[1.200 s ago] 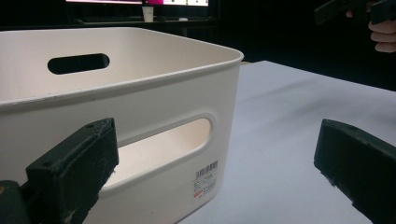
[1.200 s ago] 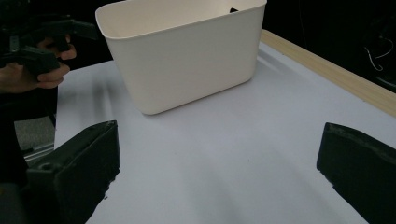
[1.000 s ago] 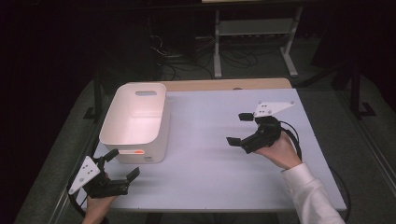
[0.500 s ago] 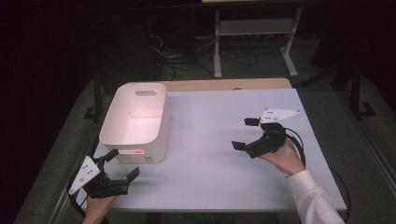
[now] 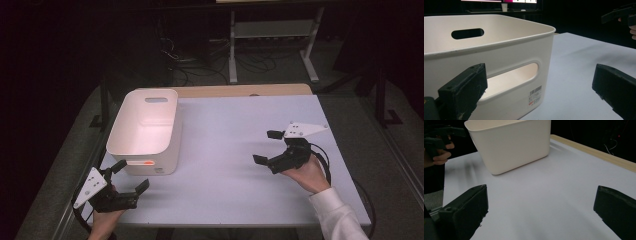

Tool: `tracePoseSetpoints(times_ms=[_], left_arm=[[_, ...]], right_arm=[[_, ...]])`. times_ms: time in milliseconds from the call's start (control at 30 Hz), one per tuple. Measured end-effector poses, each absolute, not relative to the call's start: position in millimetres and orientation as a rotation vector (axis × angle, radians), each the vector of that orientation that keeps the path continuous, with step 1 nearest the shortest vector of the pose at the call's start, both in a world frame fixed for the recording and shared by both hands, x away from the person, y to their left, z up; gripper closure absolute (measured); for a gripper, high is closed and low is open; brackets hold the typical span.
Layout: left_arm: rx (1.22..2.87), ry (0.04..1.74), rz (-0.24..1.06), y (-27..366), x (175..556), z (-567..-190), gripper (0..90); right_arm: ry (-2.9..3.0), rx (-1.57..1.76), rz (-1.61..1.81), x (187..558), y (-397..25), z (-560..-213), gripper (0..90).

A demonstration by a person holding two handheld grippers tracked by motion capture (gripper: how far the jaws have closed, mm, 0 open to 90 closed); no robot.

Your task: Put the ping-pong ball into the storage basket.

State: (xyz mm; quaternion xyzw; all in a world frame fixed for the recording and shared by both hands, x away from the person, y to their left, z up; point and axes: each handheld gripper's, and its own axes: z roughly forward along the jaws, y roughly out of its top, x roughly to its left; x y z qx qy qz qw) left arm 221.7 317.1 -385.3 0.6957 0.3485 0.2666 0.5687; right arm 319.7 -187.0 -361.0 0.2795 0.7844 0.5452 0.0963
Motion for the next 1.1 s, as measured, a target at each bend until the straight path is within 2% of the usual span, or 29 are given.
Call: tracePoseSetpoints(times_ms=[1100], left_arm=[[1.639,0.795,0.636,318,220,-384,0.0]], right_arm=[[2.092,0.879,1.684,288,-228,-387,0.0]])
